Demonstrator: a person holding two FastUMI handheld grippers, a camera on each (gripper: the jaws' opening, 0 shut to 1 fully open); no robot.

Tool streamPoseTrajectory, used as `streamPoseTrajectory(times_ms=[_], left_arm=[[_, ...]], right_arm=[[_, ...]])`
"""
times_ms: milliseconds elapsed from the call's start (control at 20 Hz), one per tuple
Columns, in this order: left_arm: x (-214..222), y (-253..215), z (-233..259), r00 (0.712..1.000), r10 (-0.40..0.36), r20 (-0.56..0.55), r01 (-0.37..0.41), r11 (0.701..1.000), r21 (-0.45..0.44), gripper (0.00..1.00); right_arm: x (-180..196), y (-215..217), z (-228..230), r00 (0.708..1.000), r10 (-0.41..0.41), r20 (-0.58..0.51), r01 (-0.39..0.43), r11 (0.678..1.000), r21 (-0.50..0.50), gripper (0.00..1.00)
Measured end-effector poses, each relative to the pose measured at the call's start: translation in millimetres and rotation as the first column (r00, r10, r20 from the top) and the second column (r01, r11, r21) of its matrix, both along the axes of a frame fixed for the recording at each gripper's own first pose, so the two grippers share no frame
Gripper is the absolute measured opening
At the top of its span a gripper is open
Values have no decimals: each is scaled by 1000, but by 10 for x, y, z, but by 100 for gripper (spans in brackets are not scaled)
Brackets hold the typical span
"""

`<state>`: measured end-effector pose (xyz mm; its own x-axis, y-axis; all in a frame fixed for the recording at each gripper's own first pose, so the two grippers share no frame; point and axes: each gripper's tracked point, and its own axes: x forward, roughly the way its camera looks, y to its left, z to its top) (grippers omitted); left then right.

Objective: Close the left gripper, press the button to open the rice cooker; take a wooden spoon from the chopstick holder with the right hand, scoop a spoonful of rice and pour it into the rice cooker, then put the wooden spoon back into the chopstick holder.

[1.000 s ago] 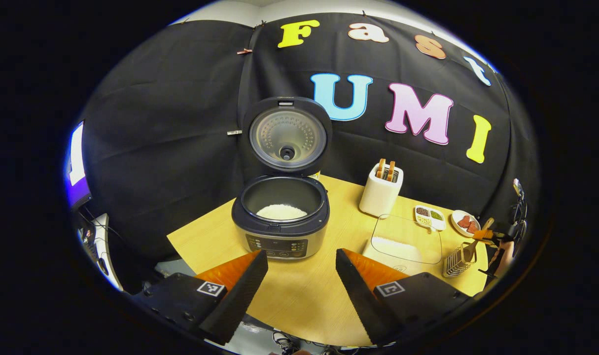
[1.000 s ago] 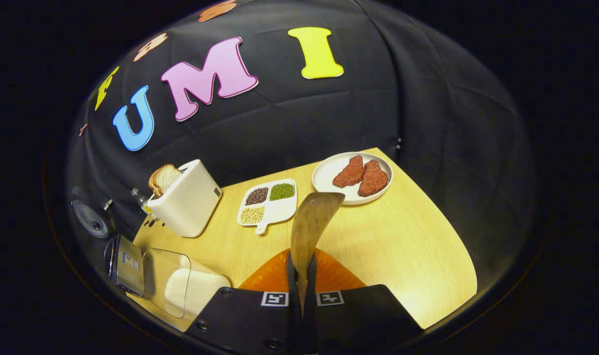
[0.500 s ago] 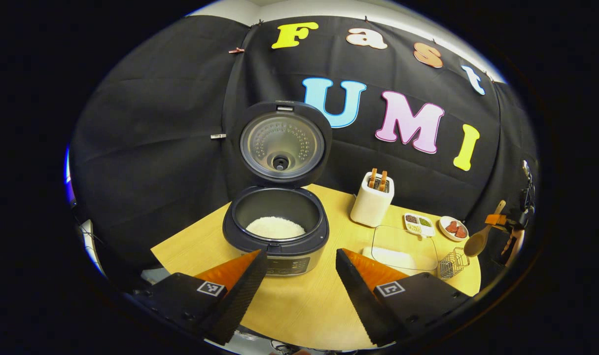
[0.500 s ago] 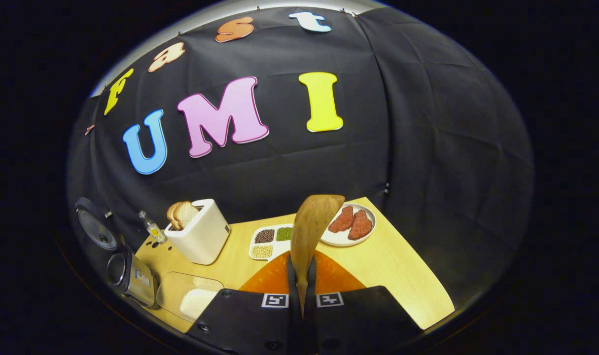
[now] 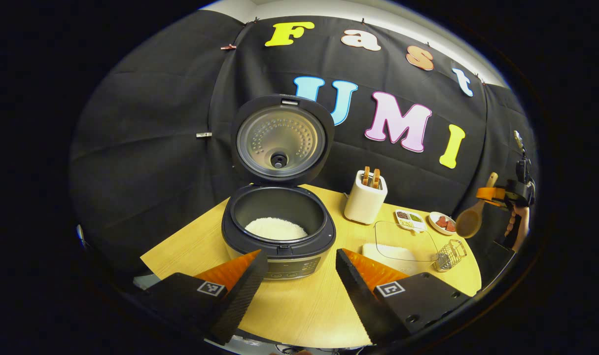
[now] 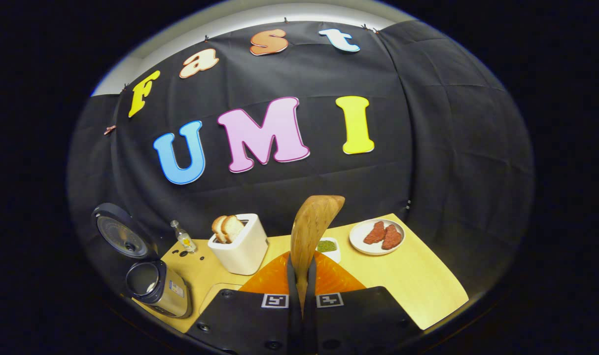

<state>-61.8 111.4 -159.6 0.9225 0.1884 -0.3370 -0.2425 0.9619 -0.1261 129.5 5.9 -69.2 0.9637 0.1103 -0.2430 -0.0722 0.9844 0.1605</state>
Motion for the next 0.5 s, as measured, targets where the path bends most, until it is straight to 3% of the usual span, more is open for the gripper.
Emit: streamPoseTrajectory(times_ms=[200,350,500], left_arm=[[-33,72,-114,999,-35,-9,35,999,-6,96],[-69,-1,-233,998,-61,-7,61,995,-81,96],[-24,12,-392,997,-76,-26,73,994,-82,96]], right_arm=[[39,455,-221,999,44,-8,-44,998,-37,6],[84,794,-425,994,110,-21,-112,990,-83,6],[176,938,-638,990,141,-11,-140,973,-185,6]])
